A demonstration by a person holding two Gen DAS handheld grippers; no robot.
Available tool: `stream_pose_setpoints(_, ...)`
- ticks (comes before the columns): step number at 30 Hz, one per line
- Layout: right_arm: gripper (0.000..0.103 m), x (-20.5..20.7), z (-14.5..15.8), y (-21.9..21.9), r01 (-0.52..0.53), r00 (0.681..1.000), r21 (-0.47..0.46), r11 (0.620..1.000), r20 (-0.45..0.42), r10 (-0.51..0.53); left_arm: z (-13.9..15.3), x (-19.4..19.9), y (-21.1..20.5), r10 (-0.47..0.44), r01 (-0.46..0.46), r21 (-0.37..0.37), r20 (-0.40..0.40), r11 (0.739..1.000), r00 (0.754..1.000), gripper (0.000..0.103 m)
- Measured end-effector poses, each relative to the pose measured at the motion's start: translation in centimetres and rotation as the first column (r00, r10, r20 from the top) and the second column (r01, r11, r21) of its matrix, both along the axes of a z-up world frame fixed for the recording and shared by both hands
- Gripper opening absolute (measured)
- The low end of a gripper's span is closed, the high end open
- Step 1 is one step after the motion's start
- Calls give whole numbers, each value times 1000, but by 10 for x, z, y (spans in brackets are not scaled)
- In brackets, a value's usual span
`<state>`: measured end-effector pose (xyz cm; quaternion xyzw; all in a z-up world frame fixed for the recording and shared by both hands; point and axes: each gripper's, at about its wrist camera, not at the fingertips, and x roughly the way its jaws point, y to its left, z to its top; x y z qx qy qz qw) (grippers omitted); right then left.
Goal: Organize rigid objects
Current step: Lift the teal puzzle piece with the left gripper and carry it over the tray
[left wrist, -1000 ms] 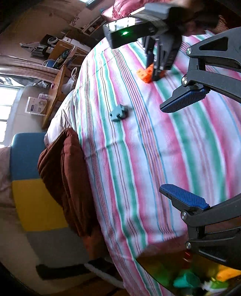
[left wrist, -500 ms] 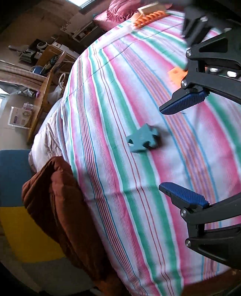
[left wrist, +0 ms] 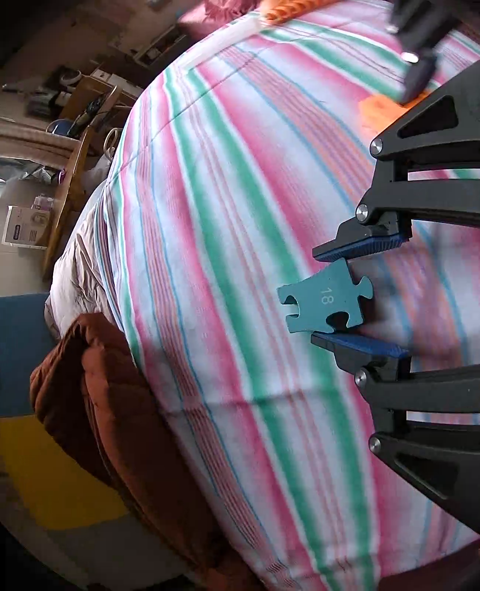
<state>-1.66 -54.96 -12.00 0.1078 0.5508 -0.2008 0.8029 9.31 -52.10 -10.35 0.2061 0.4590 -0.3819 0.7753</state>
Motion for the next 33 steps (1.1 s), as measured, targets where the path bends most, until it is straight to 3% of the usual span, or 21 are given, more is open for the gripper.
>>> stream_pose_setpoints(15, 27, -4, -2, 24, -80, 996, -116, 990, 34, 85, 6, -90, 128, -12, 12, 1, 25, 1000, 1000, 38)
stream_pose_setpoints(20, 26, -5, -3, 35, -108, 992, -180, 978, 41, 117, 7, -104, 147, -10, 11, -2, 41, 1000, 999, 38)
stream_pose_setpoints(33, 27, -9, -4, 28, -100, 989, -163, 982, 95, 116, 64, -132, 201, 16, 2, -119, 146, 993, 989, 39)
